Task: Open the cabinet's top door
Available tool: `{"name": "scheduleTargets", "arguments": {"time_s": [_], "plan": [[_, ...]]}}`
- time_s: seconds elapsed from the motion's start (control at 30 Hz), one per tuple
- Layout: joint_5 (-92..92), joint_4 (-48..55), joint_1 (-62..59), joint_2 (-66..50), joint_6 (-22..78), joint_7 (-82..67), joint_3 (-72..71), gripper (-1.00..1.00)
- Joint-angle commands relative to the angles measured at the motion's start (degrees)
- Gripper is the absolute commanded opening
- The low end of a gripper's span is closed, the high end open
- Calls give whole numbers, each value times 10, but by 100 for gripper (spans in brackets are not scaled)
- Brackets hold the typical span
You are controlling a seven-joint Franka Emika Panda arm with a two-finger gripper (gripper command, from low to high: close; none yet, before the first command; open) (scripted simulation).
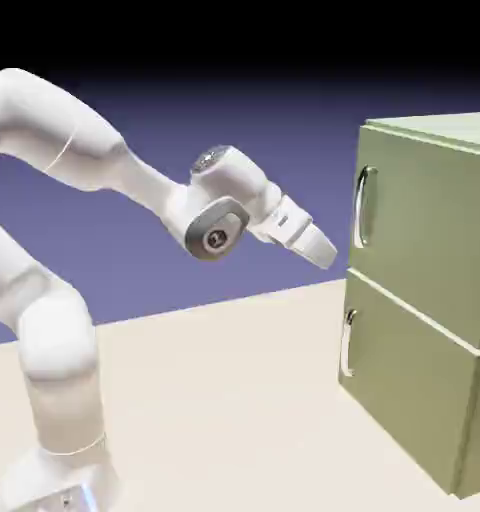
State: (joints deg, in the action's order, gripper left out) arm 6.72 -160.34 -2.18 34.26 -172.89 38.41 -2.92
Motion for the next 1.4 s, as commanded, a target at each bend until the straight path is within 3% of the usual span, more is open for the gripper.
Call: {"name": "scheduleTargets", "arguments": {"time_s": [0.0, 1.37], "plan": [[25, 2, -11, 6, 4, -15, -11, 0], [1047, 102, -447, 250, 174, -630, -454, 0]]}}
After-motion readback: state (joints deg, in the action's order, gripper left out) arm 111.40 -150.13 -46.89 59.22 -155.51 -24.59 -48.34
